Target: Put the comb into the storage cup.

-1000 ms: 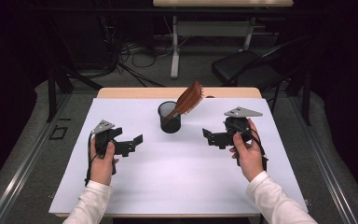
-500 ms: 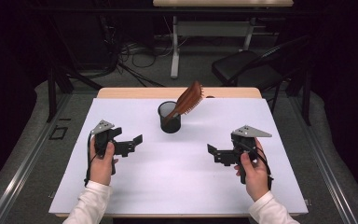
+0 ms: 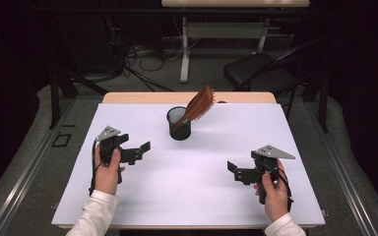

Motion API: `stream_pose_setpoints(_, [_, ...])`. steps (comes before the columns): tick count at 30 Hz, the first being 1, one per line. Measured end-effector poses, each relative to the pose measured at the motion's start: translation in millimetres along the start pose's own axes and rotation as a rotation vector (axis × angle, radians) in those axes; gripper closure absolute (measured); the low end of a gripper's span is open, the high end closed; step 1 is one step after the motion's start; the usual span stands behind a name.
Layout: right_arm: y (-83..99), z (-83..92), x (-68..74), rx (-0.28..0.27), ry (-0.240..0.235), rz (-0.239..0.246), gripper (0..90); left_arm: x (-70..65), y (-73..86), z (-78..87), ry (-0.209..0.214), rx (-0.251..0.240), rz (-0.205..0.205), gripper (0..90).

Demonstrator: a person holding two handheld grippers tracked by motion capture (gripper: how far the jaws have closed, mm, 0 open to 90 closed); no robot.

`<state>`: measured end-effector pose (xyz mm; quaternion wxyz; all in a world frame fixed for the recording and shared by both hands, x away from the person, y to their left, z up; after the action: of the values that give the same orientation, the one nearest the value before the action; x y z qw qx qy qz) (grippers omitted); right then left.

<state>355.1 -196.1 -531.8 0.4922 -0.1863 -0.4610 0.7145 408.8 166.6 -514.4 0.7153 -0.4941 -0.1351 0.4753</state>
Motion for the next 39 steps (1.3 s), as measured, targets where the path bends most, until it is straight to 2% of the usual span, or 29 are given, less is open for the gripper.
stream_pose_setpoints(4, [6.3, -1.0, -2.9, -0.005, -0.006, -0.012, 0.0, 0.1, -0.4, 0.7, 0.001, -0.002, 0.003, 0.4])
stream_pose_setpoints(8, [11.6, -0.6, -7.0, -0.001, 0.017, 0.0, 0.0, 1.0, -1.0, 1.4, -0.001, -0.004, 0.001, 0.4])
stream_pose_setpoints(16, [21.0, -4.0, -12.0, 0.007, 0.017, 0.002, 0.0, 2.6, -0.7, 2.1, -0.002, -0.003, 0.005, 0.4])
stream_pose_setpoints(21, [24.4, -4.4, -16.4, -0.014, 0.0, -0.015, 0.0, 3.3, -0.7, 2.1, -0.004, -0.004, 0.006, 0.4])
stream_pose_setpoints(31, [31.6, -6.4, -28.9, 0.005, 0.031, -0.029, 0.0, 4.1, -0.7, 1.9, -0.004, -0.004, 0.009, 0.4])
stream_pose_setpoints(39, [36.0, -8.8, -35.2, 0.021, 0.037, -0.047, 0.0, 5.1, -0.7, 1.9, -0.007, -0.004, 0.009, 0.4])
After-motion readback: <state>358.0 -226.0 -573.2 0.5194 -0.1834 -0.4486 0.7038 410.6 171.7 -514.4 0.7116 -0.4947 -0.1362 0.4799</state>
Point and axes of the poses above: each handheld gripper's, and its own axes: z roughly backward along the jaws, y roughly out of its underside, x roughly to its left, the point moved 7 cm from there along -z, roughly forward along the jaws, and after that the axes turned 3 degrees about x, right-handed, at the moved point
